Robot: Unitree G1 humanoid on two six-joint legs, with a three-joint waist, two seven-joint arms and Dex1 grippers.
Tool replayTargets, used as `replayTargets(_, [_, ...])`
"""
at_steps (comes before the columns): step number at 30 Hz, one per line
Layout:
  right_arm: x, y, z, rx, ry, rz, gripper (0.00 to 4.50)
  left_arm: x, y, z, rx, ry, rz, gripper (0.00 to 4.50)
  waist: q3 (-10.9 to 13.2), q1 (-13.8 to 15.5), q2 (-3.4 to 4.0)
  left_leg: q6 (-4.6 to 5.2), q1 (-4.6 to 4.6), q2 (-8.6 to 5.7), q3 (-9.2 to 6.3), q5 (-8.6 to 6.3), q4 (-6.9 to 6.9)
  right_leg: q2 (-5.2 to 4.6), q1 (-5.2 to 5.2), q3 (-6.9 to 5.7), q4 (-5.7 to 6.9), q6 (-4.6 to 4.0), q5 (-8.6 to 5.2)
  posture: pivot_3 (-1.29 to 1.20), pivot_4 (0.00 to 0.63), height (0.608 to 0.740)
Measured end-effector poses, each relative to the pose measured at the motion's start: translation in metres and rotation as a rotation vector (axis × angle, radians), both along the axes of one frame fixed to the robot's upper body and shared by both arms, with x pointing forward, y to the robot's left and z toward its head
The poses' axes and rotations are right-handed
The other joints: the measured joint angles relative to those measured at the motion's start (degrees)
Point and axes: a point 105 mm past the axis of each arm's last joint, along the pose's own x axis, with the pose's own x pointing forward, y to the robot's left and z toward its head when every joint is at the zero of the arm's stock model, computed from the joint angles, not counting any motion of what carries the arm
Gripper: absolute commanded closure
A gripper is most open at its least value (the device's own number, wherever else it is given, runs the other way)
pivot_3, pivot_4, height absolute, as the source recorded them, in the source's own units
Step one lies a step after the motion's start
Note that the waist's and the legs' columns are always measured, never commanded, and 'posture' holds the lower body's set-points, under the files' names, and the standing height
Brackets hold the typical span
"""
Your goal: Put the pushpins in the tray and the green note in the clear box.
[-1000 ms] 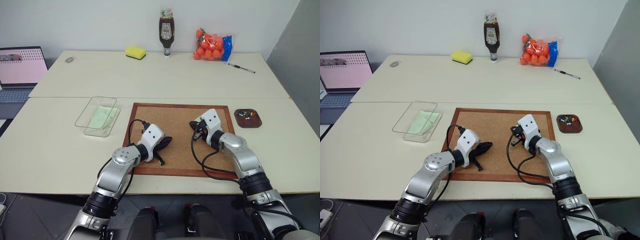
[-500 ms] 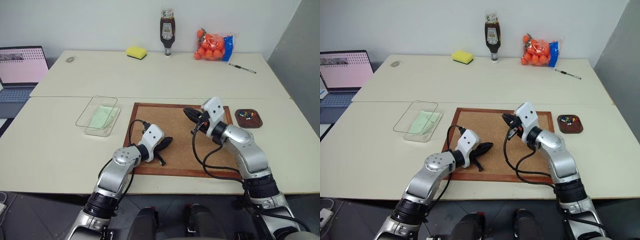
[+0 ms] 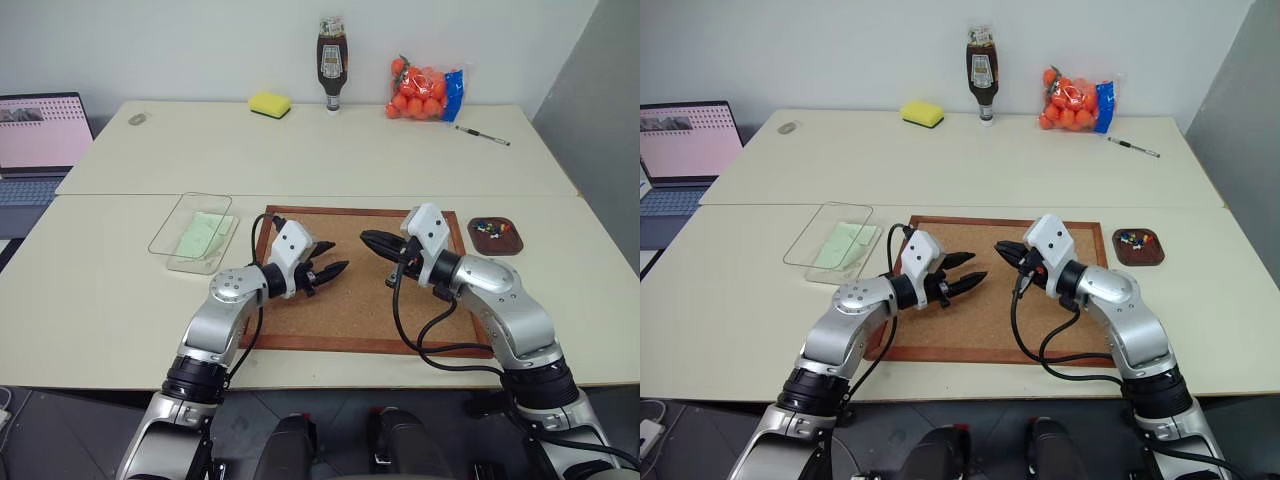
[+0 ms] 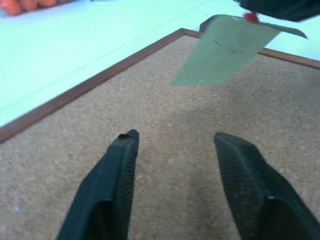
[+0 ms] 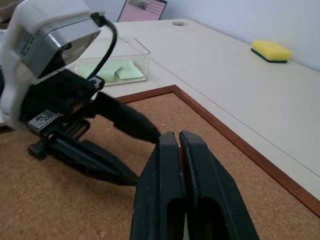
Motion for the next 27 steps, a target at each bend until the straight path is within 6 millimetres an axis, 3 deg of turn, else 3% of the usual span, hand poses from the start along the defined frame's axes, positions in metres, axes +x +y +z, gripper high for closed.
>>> replayTargets(7, [-0.019, 0.007, 0.004, -0.013, 0.053, 0.129, 4.50, 0.003, -0.008, 0.011, 0.057, -0.120, -0.145, 1.09, 0.01, 0.01, -0.01, 0.00, -0.02, 0.00, 0.00, 0.00, 0.00, 0.00, 0.00, -0.01, -0.01, 0.00, 0.00, 0.00, 0.150, 0.740])
replayTargets(17, [-0.029, 0.012, 0.008, -0.004, 0.122, 0.200, 4.50, -0.011, -0.026, 0.004, 0.102, -0.127, -0.320, 1.09, 0.01, 0.01, -0.02, 0.00, -0.02, 0.03, -0.05, 0.00, 0.00, 0.00, -0.01, -0.02, 0.01, 0.00, 0.00, 0.00, 0.150, 0.740])
replayTargets(27, [-0.028, 0.014, 0.010, 0.017, 0.152, 0.202, 4.50, -0.019, -0.030, 0.002, 0.096, -0.101, -0.405, 2.81, 0.01, 0.01, -0.02, 0.00, -0.03, 0.02, -0.03, 0.00, 0.01, 0.00, -0.01, -0.03, 0.00, 0.00, 0.00, 0.00, 0.150, 0.740])
